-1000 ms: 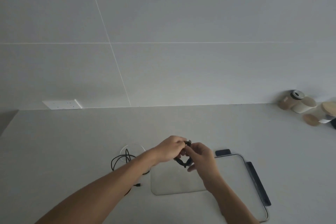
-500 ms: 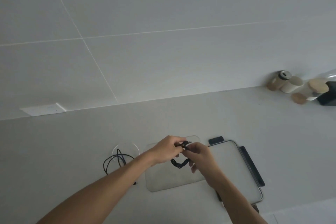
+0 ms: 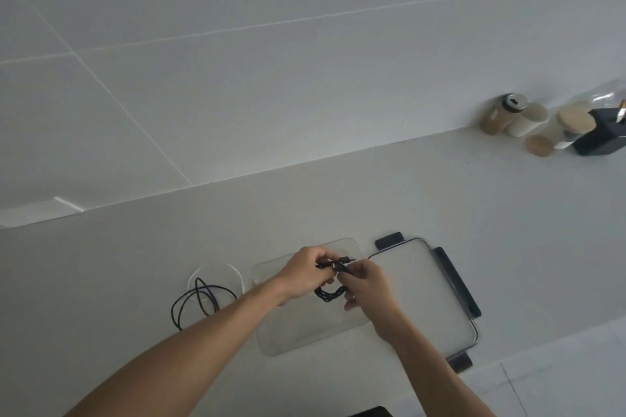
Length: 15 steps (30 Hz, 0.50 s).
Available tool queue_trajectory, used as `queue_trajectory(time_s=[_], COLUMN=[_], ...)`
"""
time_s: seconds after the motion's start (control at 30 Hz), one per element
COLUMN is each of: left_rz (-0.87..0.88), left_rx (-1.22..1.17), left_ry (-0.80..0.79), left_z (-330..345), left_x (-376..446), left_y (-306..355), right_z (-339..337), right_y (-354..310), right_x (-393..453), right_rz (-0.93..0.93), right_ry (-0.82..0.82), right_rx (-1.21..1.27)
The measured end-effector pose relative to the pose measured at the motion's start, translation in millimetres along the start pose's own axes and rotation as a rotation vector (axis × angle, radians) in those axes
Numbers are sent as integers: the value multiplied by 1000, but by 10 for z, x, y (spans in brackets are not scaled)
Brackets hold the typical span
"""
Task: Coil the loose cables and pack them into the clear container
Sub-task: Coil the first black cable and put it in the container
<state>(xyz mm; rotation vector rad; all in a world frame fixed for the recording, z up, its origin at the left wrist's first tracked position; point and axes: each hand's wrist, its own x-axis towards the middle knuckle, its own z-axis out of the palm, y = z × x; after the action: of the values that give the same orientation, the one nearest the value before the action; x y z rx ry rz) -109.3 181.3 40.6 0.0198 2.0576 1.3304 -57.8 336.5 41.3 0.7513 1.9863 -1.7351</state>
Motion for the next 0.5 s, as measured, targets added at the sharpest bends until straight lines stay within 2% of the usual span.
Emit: queue_trajectory(time_s=[0.2, 0.3, 0.43, 0.5], left_rz=[-119, -165, -205, -206], left_rx=[-39, -11, -1, 37], left_ry=[24, 27, 123, 142], left_z=[98, 153, 205, 211], left_x=[155, 231, 373, 428], left_y=[-220, -332, -418, -465], right_z=[70, 147, 320, 390], right_y=[197, 287, 326, 336], right_x=[102, 140, 217, 284], right_rz=[79, 70, 49, 55], right_ry=[83, 172, 284, 295], right_rx=[-6, -213, -468, -450])
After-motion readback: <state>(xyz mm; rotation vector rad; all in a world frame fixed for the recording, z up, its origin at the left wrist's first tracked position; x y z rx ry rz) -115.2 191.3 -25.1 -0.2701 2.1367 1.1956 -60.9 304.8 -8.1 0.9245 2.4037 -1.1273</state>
